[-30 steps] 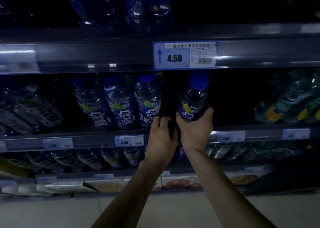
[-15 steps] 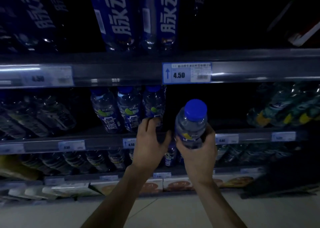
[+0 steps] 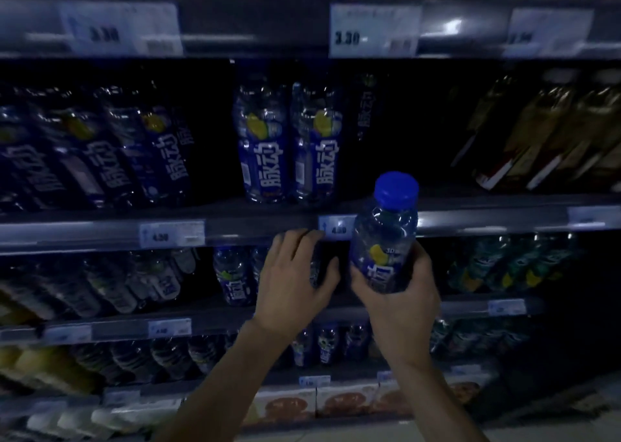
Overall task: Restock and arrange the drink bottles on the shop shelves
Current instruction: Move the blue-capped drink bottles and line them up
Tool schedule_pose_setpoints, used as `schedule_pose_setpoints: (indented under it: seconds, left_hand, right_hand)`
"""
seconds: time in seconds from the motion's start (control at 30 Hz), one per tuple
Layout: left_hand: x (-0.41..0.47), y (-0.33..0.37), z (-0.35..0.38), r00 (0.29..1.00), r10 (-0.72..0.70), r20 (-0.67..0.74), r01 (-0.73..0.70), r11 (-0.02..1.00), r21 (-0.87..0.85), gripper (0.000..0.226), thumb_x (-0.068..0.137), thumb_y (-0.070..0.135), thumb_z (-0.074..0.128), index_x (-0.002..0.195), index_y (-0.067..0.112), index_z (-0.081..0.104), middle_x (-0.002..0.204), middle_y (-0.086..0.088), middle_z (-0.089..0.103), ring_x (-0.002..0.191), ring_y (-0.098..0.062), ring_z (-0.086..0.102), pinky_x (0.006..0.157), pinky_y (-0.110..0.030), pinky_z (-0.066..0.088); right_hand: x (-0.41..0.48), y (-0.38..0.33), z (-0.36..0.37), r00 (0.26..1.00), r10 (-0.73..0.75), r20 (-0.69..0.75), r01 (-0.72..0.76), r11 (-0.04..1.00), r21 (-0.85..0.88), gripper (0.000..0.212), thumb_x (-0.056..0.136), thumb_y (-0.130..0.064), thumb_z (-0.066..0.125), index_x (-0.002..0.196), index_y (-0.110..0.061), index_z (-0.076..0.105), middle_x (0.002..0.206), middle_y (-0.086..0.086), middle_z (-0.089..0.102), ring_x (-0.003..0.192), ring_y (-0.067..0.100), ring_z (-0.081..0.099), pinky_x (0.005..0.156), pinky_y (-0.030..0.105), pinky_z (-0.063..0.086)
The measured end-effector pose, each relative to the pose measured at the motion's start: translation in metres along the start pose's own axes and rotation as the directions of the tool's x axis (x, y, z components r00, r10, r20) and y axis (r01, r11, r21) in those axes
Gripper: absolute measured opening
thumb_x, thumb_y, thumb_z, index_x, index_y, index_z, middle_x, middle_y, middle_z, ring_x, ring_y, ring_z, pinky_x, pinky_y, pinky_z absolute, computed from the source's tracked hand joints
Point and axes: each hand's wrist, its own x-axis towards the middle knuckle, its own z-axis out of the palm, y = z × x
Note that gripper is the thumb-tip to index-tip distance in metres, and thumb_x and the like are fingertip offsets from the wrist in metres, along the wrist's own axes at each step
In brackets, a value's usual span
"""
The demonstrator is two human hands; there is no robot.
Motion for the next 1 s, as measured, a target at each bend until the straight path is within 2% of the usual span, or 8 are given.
schedule_pose_setpoints:
  seconds: [0.13,0.23,0.3,0.43,0.6,0.73,1.0]
  left_hand:
    - [0.027,0.007,-0.005,0.999,0.023,0.030,-0.025,0.996,0.084,0.050,0.088,0.036,0.056,0.126,0.005,0.053,0.121,-0.012,0.058,0.114,-0.030,0.050,0.099,-0.041,0.043]
    - [0.040,0.010,-0.005,0.996,0.009,0.086,-0.021,0.990,0.142,0.055,0.087,0.038,0.056,0.130,0.004,0.051,0.126,-0.012,0.056,0.121,-0.031,0.047,0.105,-0.044,0.039]
    - [0.043,0.012,-0.005,0.994,0.008,0.113,-0.029,0.983,0.183,0.057,0.087,0.041,0.054,0.130,0.003,0.052,0.127,-0.012,0.056,0.121,-0.033,0.046,0.105,-0.046,0.038]
    - [0.042,0.014,-0.003,0.993,-0.011,0.117,-0.016,0.973,0.231,0.055,0.086,0.041,0.053,0.128,0.005,0.054,0.127,-0.011,0.057,0.121,-0.033,0.047,0.104,-0.046,0.039]
    - [0.044,0.012,-0.004,0.993,0.011,0.118,-0.042,0.964,0.263,0.053,0.085,0.041,0.050,0.124,0.006,0.057,0.123,-0.010,0.059,0.116,-0.034,0.051,0.099,-0.046,0.044]
    - [0.042,0.010,-0.003,0.992,0.045,0.119,-0.077,0.957,0.279,0.049,0.086,0.039,0.056,0.122,0.005,0.059,0.122,-0.011,0.060,0.115,-0.035,0.052,0.097,-0.047,0.045]
    - [0.040,0.009,-0.002,0.991,0.034,0.128,-0.067,0.960,0.270,0.049,0.089,0.040,0.051,0.124,0.006,0.058,0.125,-0.011,0.058,0.119,-0.035,0.051,0.099,-0.048,0.043]
  right_hand:
    - [0.027,-0.024,-0.003,1.000,0.017,0.000,-0.017,1.000,0.021,0.069,0.065,-0.040,0.084,0.124,-0.024,0.051,0.106,-0.016,0.061,0.096,-0.010,0.057,0.072,0.002,0.044]
    - [0.045,-0.036,-0.005,1.000,0.023,0.003,-0.023,0.999,0.030,0.065,0.065,-0.042,0.082,0.120,-0.025,0.052,0.105,-0.015,0.062,0.094,-0.011,0.058,0.072,0.004,0.047]
    - [0.055,-0.041,-0.007,1.000,0.023,0.008,-0.023,0.999,0.040,0.063,0.066,-0.037,0.083,0.120,-0.025,0.054,0.103,-0.015,0.064,0.091,-0.010,0.060,0.069,0.005,0.048]
    - [0.071,-0.048,-0.009,1.000,0.008,0.005,-0.009,0.998,0.055,0.061,0.066,-0.029,0.085,0.117,-0.033,0.051,0.097,-0.026,0.061,0.084,-0.015,0.060,0.062,0.002,0.045]
    - [0.092,-0.054,-0.006,1.000,0.021,0.016,-0.021,0.998,0.051,0.058,0.066,-0.032,0.084,0.116,-0.029,0.053,0.100,-0.022,0.062,0.088,-0.013,0.060,0.066,0.003,0.046]
    - [0.107,-0.056,-0.002,0.998,0.028,0.058,-0.029,0.999,0.014,0.059,0.067,-0.035,0.084,0.117,-0.024,0.057,0.102,-0.011,0.067,0.089,-0.005,0.063,0.072,0.009,0.050]
    - [0.127,-0.056,0.006,0.994,0.056,0.092,-0.059,0.998,0.036,0.047,0.070,-0.033,0.083,0.111,-0.023,0.061,0.094,-0.016,0.068,0.081,-0.011,0.063,0.065,0.006,0.048]
